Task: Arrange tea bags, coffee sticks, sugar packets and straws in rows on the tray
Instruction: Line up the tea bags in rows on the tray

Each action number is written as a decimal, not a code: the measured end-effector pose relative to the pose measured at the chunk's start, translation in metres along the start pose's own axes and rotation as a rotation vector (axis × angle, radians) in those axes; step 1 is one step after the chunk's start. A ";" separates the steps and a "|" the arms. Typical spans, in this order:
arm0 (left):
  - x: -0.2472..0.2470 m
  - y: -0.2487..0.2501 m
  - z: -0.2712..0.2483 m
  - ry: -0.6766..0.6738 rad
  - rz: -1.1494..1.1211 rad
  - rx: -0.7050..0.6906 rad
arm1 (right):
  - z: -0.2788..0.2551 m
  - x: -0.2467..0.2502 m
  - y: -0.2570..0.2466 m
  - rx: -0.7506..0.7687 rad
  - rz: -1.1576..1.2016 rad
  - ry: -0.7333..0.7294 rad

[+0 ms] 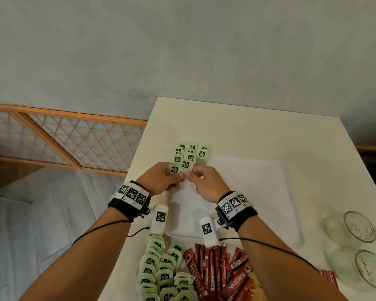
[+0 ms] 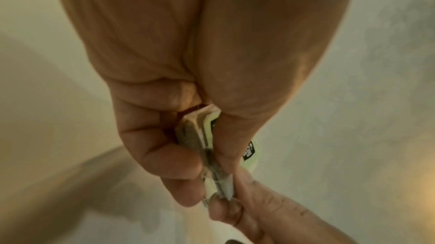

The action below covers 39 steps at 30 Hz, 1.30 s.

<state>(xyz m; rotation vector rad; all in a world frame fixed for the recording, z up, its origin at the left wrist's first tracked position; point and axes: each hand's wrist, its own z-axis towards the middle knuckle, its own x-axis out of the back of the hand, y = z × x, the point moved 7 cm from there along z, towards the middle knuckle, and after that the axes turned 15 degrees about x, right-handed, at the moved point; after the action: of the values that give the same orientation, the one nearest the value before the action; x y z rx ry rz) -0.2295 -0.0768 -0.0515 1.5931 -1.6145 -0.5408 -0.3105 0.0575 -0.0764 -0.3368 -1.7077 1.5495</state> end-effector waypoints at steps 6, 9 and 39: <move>0.013 0.009 0.008 0.237 0.349 -0.042 | 0.012 0.030 0.007 -0.046 -0.108 0.093; 0.020 0.016 0.014 0.312 0.435 -0.040 | 0.014 0.044 0.010 -0.097 -0.239 0.069; 0.011 0.040 0.031 0.344 0.709 -0.137 | 0.023 0.056 0.017 -0.160 -0.301 0.136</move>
<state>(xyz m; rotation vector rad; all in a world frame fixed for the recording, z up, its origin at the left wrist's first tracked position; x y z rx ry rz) -0.2774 -0.0897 -0.0368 0.8590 -1.6860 0.0050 -0.3682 0.0817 -0.0705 -0.2466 -1.6917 1.1516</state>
